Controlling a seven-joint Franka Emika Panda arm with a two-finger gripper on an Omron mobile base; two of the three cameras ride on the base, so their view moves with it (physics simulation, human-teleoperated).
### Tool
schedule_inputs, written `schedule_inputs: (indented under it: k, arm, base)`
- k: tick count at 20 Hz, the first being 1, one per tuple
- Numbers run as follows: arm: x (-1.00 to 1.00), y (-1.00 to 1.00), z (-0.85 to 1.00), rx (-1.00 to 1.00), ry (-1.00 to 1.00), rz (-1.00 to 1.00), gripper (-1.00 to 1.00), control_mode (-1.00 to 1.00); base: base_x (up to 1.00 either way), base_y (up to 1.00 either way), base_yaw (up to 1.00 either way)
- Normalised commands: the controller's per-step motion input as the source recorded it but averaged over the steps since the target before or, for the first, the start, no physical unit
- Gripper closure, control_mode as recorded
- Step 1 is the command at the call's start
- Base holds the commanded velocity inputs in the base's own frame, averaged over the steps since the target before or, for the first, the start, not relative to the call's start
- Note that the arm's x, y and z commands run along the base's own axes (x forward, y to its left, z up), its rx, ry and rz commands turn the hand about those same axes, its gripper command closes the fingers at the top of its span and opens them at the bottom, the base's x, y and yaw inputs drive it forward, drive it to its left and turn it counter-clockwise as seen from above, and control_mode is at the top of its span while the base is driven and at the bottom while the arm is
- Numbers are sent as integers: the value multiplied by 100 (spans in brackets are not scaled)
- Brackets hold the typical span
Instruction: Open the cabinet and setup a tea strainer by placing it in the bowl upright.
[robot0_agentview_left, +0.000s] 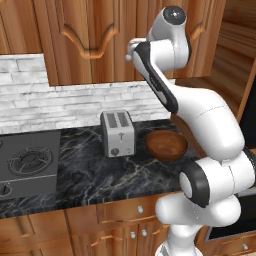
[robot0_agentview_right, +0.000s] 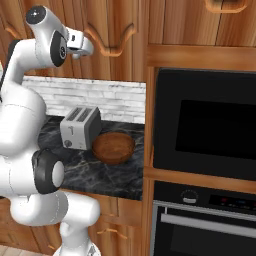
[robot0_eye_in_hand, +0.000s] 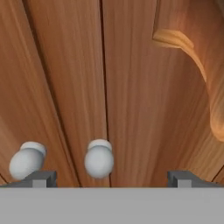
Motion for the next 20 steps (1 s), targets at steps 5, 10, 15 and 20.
schedule_inputs:
  k: [5, 10, 15, 20]
  arm:
    - [32, 6, -1, 0, 0, 1, -100, -100]
    - [41, 6, 0, 0, 0, 1, -100, -100]
    - [14, 1, -7, 0, 0, 0, -100, -100]
    - [0, 1, -13, 0, 0, 0, -100, -100]
  base:
    - [0, 0, 0]
    - [0, 0, 0]
    - [0, 0, 0]
    - [0, 0, 0]
